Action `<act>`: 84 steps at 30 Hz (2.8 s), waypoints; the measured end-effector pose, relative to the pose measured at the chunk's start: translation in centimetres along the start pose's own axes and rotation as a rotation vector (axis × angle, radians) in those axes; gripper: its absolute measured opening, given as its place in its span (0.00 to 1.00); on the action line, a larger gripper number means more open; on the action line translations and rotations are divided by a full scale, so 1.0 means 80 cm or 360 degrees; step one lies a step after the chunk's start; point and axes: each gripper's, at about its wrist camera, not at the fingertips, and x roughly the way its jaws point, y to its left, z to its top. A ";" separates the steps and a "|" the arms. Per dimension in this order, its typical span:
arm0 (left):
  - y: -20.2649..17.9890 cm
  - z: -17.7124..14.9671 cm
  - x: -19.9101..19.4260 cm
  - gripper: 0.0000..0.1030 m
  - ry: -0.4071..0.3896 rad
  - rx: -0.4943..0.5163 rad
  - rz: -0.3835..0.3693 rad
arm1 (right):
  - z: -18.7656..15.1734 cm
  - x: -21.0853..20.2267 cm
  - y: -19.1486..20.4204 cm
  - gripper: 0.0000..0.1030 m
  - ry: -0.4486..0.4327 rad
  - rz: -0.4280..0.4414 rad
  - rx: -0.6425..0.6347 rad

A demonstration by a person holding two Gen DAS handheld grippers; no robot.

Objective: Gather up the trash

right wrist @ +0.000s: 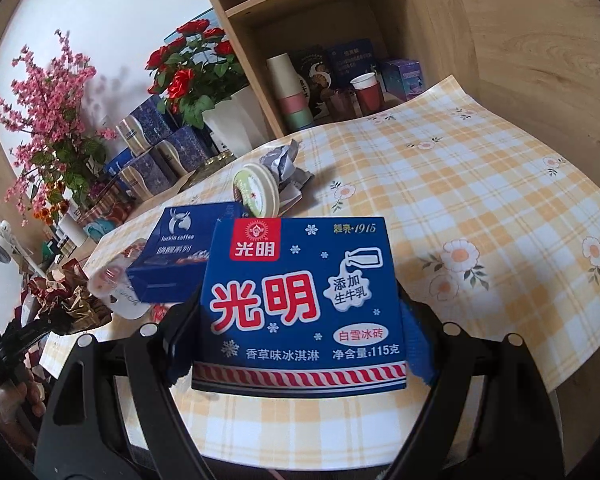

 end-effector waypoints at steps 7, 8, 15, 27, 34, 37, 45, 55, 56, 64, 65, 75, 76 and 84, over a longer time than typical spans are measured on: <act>0.042 -0.018 -0.028 0.41 0.0012 -0.0015 0.0091 | -0.016 -0.032 0.013 0.79 -0.0005 0.0012 -0.0022; 0.046 -0.020 -0.033 0.41 0.0007 -0.0021 0.0091 | -0.018 -0.038 0.015 0.79 -0.0006 0.0011 -0.0027; 0.049 -0.036 -0.093 0.41 -0.0038 -0.0037 -0.0108 | -0.032 -0.073 0.031 0.79 -0.0025 0.0022 -0.0067; -0.041 -0.157 -0.142 0.42 0.0129 0.0465 -0.0591 | -0.098 -0.109 0.060 0.79 0.0025 0.0022 -0.0192; -0.080 -0.234 -0.111 0.42 0.0486 0.0774 -0.0588 | -0.131 -0.111 0.069 0.79 0.0087 0.0017 -0.0262; -0.094 -0.253 -0.091 0.43 0.0632 0.0892 -0.0501 | -0.135 -0.110 0.070 0.79 0.0105 0.0015 -0.0275; -0.111 -0.308 -0.028 0.43 0.1075 0.1004 -0.0431 | -0.141 -0.102 0.068 0.79 0.0140 0.0005 -0.0268; -0.100 -0.320 0.012 0.45 0.1293 0.0943 -0.0352 | -0.149 -0.089 0.054 0.79 0.0205 -0.0006 -0.0227; -0.101 -0.320 0.014 0.45 0.1296 0.0936 -0.0345 | -0.150 -0.089 0.054 0.79 0.0208 -0.0006 -0.0227; -0.102 -0.303 0.014 0.69 0.1206 0.0841 -0.0325 | -0.149 -0.085 0.053 0.79 0.0225 -0.0007 -0.0237; -0.100 -0.296 0.008 0.72 0.1141 0.0819 -0.0328 | -0.150 -0.085 0.053 0.79 0.0227 -0.0008 -0.0241; -0.025 -0.193 -0.097 0.88 0.0325 0.0301 -0.0394 | -0.172 -0.068 0.077 0.79 0.0326 0.0018 -0.0353; -0.013 -0.184 -0.109 0.89 0.0239 0.0238 -0.0414 | -0.176 -0.065 0.082 0.79 0.0339 0.0028 -0.0380; 0.044 -0.154 -0.161 0.93 -0.0211 0.0071 -0.0211 | -0.224 -0.029 0.139 0.79 0.0463 0.0149 -0.0650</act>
